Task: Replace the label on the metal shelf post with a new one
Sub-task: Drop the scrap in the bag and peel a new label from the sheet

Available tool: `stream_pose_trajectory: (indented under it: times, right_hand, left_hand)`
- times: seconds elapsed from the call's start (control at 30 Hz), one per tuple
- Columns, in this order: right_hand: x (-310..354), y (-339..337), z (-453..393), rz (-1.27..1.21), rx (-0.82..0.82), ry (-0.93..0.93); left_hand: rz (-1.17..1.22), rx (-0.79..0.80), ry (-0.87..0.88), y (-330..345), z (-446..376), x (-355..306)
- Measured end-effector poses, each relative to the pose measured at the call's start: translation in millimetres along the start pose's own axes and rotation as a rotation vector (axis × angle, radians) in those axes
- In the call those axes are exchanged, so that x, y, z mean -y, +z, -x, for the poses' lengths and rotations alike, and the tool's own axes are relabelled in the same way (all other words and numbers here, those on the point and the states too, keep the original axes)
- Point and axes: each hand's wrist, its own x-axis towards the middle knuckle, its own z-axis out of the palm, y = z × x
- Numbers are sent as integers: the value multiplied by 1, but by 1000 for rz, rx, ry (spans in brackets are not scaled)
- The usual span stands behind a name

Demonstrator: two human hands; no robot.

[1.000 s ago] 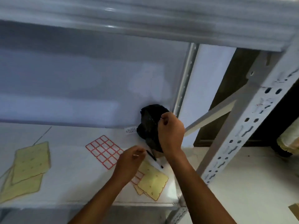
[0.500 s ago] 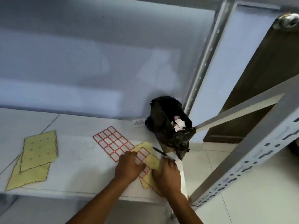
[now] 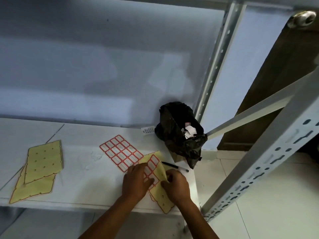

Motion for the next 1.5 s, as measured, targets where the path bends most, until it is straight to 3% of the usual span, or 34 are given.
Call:
stream_pose_trajectory:
  times: [0.13,0.2,0.27,0.5,0.63,0.9,1.07,1.34,1.5]
  right_hand:
    - [12,-20,7,-241,30,-23]
    - [21,-38,15,-462,134,20]
    - [27,-54,24,-616,195,53]
    - [44,-93,60,-928,187,33]
    - [55,-104,83,-1061,144,23]
    - [62,-110,121,-1098,13,3]
    - [55,-124,141,-965,3,-89]
    - [48,-141,156,-893,22,-117]
    - [54,-147,156,-848,39,-128]
  left_hand:
    - [322,64,-80,-17,-9,0]
    - [573,104,-200,-34,-10,-7]
    - [720,154,-195,-54,-9,-18]
    - [663,216,227,-113,25,-76]
    - [548,128,369,-130,49,-96]
    - [445,-7,433,-150,78,-106]
    - [485,30,432,-152,95,-125]
    - [626,225,315,-161,99,-132]
    - [591,214,314,-167,98,-133]
